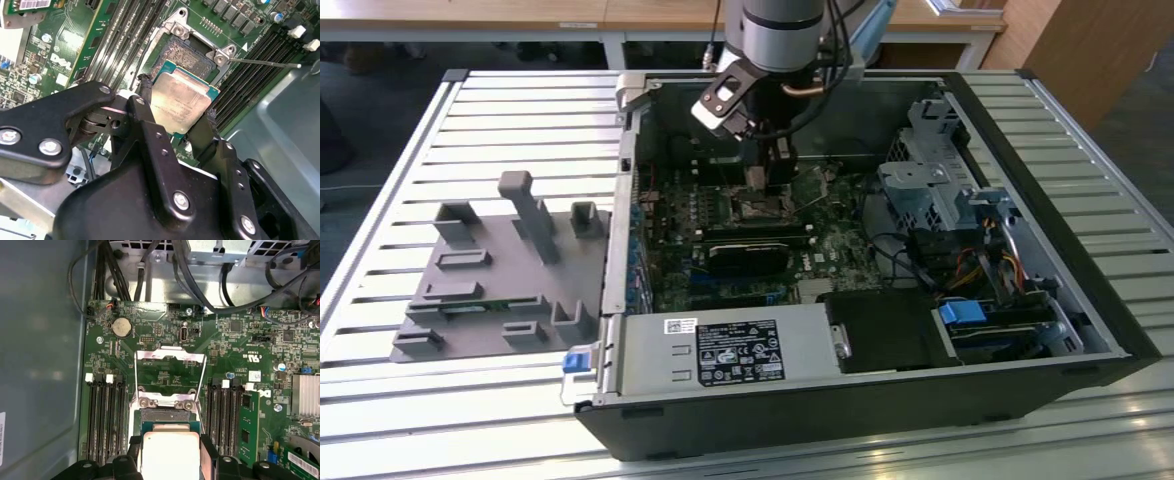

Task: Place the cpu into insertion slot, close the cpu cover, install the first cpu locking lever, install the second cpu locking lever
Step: 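Place the cpu into insertion slot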

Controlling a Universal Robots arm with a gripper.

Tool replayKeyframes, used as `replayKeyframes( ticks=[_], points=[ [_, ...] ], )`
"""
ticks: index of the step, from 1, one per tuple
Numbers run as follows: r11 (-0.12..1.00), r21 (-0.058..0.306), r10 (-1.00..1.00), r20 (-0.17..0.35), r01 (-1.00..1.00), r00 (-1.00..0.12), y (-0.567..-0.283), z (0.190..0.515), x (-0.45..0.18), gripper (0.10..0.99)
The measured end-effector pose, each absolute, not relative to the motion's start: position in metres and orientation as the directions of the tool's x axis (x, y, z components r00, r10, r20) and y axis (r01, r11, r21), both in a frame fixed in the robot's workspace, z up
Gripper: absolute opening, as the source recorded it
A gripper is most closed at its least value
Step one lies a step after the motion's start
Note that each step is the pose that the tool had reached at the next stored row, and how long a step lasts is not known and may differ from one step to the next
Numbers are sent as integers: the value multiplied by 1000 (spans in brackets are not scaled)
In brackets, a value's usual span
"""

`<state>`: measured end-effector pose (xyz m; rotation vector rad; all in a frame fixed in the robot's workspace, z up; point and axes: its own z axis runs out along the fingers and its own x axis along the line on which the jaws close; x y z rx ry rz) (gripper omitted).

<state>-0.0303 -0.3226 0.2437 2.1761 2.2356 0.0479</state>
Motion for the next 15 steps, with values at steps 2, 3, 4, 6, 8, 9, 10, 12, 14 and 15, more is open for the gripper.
replayKeyframes(
  ticks=[2, 3, 4, 6, 8, 9, 10, 12, 14, 15],
  points=[
    [27, 37, 1000, 6, 999, -27, -322, 242, -30, 541],
    [27, 37, 1000, 6, 999, -27, -322, 242, -30, 541],
    [27, 37, 1000, 6, 999, -27, -322, 241, -30, 541],
    [27, 37, 1000, 6, 999, -27, -321, 241, -30, 541],
    [27, 37, 1000, 6, 999, -27, -321, 239, -30, 541],
    [27, 37, 1000, 6, 999, -27, -321, 239, -30, 541],
    [27, 37, 1000, 6, 999, -27, -321, 238, -30, 541],
    [27, 37, 1000, 6, 999, -27, -320, 236, -30, 541],
    [27, 37, 1000, 6, 999, -27, -320, 235, -30, 541],
    [26, 37, 1000, 6, 999, -27, -320, 234, -30, 541]
  ],
)
